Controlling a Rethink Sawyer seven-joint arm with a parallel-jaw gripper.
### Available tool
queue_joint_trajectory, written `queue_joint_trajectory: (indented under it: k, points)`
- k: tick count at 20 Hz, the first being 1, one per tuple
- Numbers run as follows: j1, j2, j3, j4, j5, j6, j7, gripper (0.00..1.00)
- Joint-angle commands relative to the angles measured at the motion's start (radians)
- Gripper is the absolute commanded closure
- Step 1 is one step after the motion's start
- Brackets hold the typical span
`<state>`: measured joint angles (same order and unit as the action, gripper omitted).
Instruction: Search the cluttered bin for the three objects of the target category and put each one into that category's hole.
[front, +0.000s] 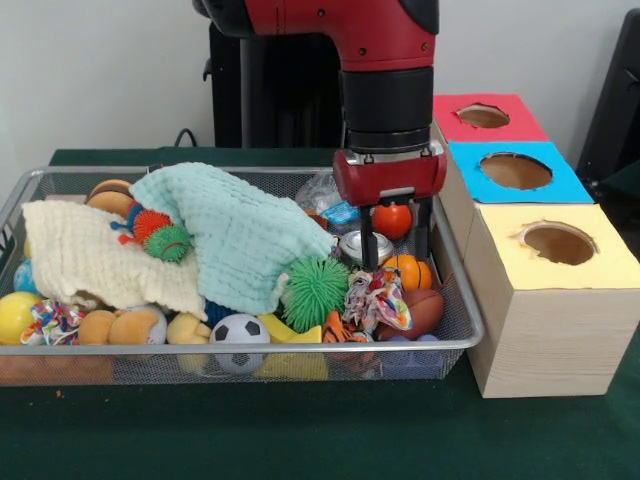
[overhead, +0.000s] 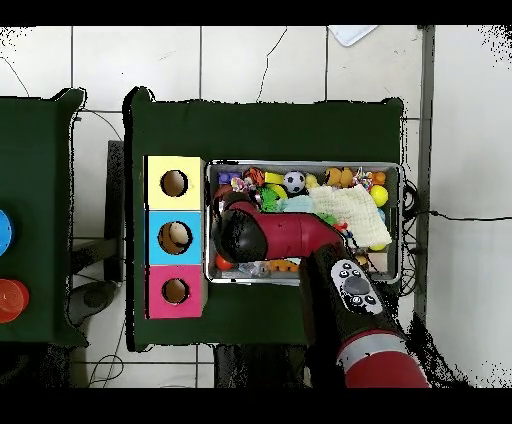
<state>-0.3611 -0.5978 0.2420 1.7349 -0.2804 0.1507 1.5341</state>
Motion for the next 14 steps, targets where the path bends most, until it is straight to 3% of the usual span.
queue_joint_trajectory:
  k: [1,5,9,11,13,14]
  points:
    - [0.009,0.126,-0.021,-0.132,-0.033,-0.081,0.110,0.00]
    - [0.059,0.200,-0.115,-0.186,-0.025,-0.026,0.115,0.00]
    - [0.091,0.244,-0.162,-0.223,-0.016,0.021,0.113,0.00]
    - [0.115,0.259,-0.196,-0.236,0.002,0.095,0.117,0.00]
    - [0.141,0.271,-0.224,-0.251,0.025,0.280,0.090,0.00]
    - [0.150,0.274,-0.234,-0.245,0.035,0.322,0.087,1.00]
